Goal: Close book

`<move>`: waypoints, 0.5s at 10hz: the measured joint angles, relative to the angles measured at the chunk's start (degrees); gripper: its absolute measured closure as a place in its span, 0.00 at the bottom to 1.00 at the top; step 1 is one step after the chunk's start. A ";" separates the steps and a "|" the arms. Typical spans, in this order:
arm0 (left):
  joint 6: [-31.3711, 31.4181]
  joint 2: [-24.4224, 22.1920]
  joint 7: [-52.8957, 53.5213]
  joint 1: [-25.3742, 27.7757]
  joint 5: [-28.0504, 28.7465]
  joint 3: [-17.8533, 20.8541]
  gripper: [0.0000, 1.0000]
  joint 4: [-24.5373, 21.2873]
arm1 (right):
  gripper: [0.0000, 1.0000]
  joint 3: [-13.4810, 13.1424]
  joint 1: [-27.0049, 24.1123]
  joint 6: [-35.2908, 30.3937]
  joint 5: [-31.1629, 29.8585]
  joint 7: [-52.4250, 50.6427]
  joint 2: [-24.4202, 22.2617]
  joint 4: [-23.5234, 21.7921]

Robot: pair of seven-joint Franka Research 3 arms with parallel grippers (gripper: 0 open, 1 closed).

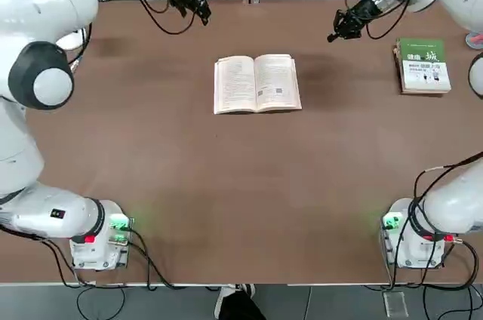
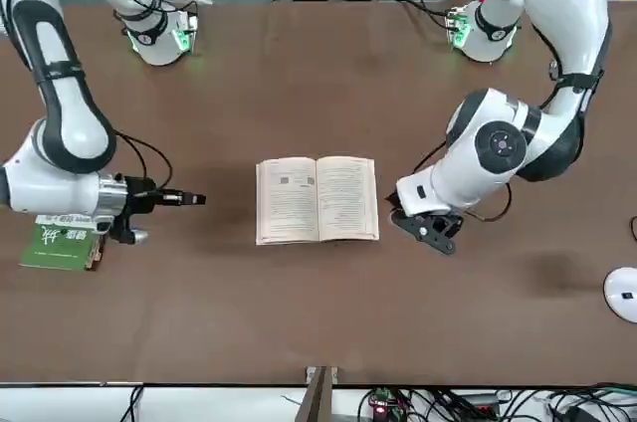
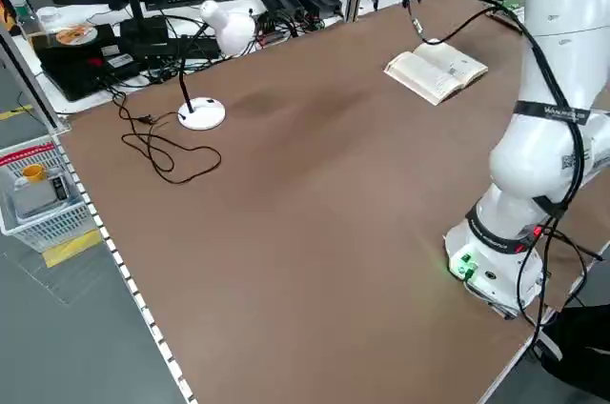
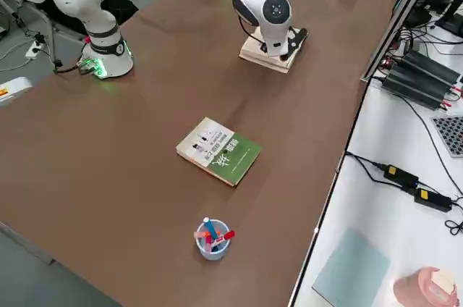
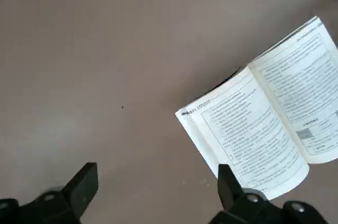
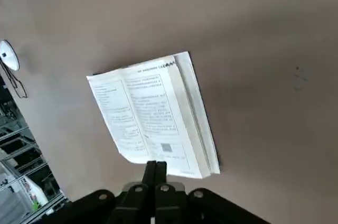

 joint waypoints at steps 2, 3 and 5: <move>0.14 1.15 0.55 0.00 0.00 0.01 0.00 0.05 | 0.99 0.02 1.32 2.26 2.06 -2.77 1.03 -0.24; 0.30 1.78 0.60 -0.01 0.00 0.01 0.00 0.05 | 0.99 0.02 1.83 3.19 3.26 -4.34 1.84 -0.35; 1.13 3.08 0.66 -0.07 0.00 -0.01 0.00 0.08 | 0.99 0.03 2.63 4.09 5.66 -6.25 3.57 -0.38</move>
